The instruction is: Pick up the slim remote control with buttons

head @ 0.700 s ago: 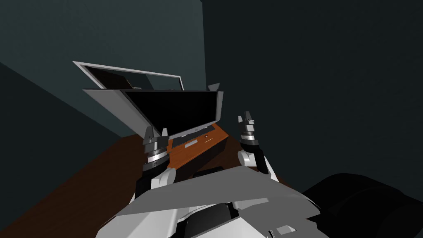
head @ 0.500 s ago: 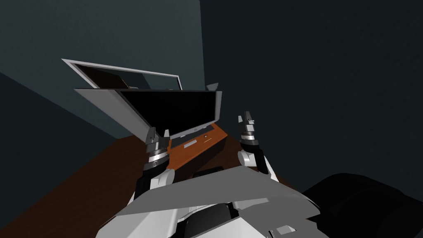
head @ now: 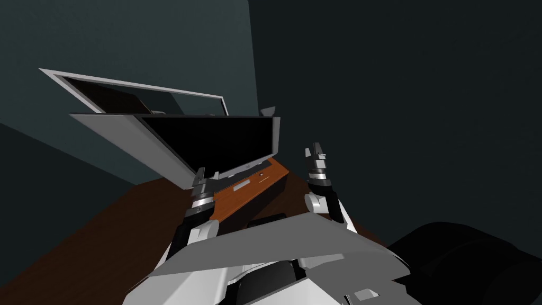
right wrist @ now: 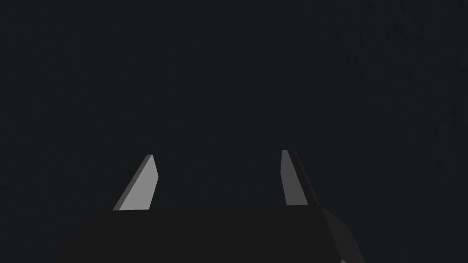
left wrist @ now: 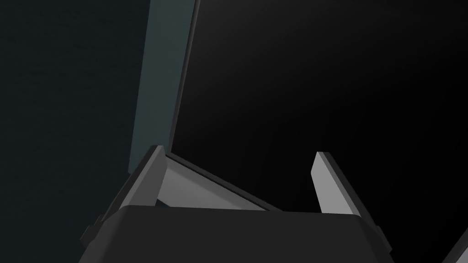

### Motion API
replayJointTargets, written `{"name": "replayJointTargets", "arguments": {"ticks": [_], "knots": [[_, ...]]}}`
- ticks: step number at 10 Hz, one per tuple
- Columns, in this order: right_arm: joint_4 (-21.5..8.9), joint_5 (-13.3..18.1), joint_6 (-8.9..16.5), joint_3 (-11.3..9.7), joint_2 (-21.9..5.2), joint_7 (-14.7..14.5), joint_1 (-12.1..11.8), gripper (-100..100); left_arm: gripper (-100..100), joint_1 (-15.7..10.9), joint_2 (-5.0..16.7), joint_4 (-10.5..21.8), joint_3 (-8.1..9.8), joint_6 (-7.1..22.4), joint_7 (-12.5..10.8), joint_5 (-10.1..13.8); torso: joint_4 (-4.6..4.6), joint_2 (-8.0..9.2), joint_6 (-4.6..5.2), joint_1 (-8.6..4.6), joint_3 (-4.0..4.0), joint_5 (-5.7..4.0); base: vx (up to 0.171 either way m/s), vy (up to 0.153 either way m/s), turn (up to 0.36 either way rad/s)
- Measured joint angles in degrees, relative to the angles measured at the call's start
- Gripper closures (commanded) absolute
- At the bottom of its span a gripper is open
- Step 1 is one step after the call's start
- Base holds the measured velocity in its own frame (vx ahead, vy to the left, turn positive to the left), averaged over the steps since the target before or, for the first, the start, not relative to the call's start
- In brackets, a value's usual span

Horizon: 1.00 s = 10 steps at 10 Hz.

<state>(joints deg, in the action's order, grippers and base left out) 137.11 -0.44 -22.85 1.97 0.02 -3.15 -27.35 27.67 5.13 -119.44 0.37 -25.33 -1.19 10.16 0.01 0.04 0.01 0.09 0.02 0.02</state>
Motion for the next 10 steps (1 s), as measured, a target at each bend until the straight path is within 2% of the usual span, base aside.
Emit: {"name": "replayJointTargets", "arguments": {"ticks": [2,6,7,10], "knots": [[0.00,0.00,0.00,0.00,0.00,0.00,0.00,0,-100,-0.64,1.25,1.90,1.10,2.09,-1.35,1.22,0.00,-0.02,0.01,-0.01,-0.01,0.00,-0.007,0.012,-0.117],[0.00,0.00,0.00,0.00,0.00,0.00,0.00,0,-100,-0.29,2.57,3.89,2.26,7.09,-3.56,3.19,-0.01,-0.03,0.00,0.00,-0.01,0.00,-0.006,0.018,-0.162],[0.00,0.00,0.00,0.00,0.00,0.00,0.00,0,-100,-0.83,4.54,4.44,4.25,9.71,-5.27,4.96,0.00,-0.03,0.00,0.05,-0.01,0.00,-0.007,0.028,-0.118],[0.00,0.00,0.00,0.01,0.00,0.00,-0.01,0,-100,-2.11,5.90,8.92,5.65,13.92,-7.53,6.69,-0.01,-0.04,-0.03,0.02,-0.02,0.00,-0.005,0.020,-0.175]]}}
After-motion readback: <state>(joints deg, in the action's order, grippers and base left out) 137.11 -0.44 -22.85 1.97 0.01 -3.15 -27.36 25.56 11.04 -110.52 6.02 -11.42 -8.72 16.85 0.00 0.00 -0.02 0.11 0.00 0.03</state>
